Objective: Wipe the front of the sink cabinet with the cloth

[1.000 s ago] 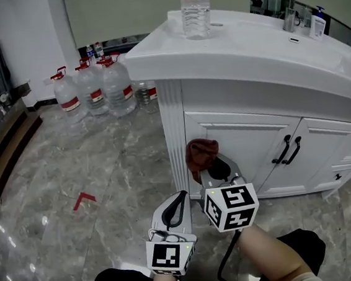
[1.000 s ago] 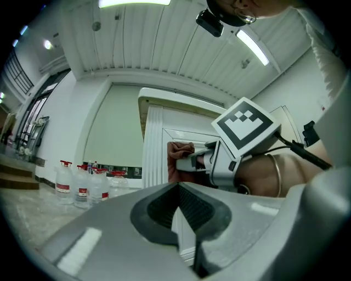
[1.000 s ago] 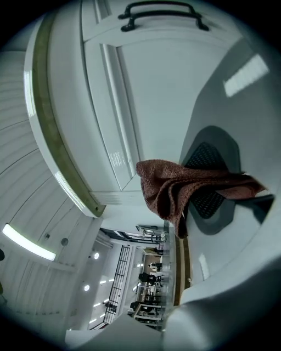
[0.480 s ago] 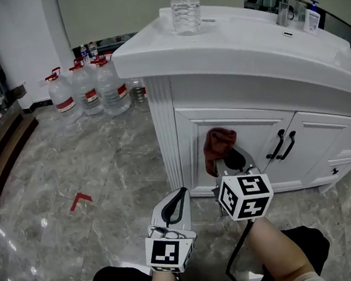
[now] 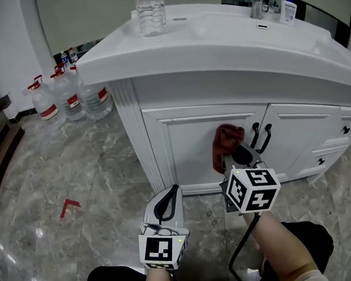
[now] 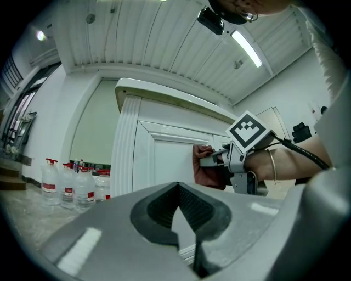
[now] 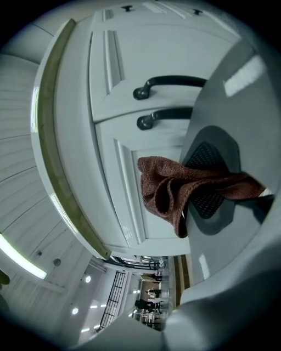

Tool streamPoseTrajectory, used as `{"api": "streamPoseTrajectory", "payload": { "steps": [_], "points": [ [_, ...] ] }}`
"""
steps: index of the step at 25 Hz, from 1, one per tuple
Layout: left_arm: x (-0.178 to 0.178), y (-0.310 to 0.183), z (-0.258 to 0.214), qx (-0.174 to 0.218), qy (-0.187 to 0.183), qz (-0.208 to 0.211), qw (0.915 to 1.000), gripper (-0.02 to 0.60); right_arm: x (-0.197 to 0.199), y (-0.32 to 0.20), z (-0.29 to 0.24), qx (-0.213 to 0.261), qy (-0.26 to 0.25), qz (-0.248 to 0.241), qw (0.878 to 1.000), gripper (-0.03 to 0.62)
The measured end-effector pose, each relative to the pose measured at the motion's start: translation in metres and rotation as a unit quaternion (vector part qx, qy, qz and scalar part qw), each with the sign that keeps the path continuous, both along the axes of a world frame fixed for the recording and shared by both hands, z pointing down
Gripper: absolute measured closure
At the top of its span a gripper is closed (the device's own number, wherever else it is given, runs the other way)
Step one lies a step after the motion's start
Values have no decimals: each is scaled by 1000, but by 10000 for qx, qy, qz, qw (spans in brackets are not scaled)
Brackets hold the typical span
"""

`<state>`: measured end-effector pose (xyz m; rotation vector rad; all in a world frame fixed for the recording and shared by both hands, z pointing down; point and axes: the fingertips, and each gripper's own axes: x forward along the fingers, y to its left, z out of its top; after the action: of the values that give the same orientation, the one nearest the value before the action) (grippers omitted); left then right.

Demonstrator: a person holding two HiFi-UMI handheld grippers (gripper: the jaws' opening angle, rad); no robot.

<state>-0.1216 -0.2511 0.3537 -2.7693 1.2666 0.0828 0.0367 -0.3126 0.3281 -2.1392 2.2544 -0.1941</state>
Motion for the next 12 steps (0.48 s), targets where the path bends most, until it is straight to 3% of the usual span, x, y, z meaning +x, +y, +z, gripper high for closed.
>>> {"api": "streamPoseTrajectory", "payload": {
  "steps": [6,12],
  "points": [
    [9,4,4,-26,-4,67,10000,581,35,13,8,-197,-30,387,9991,514],
    [-2,3,0,-3,-18,-40,10000,581,7,12,2,-14,-32,145,9999,514]
  ]
}}
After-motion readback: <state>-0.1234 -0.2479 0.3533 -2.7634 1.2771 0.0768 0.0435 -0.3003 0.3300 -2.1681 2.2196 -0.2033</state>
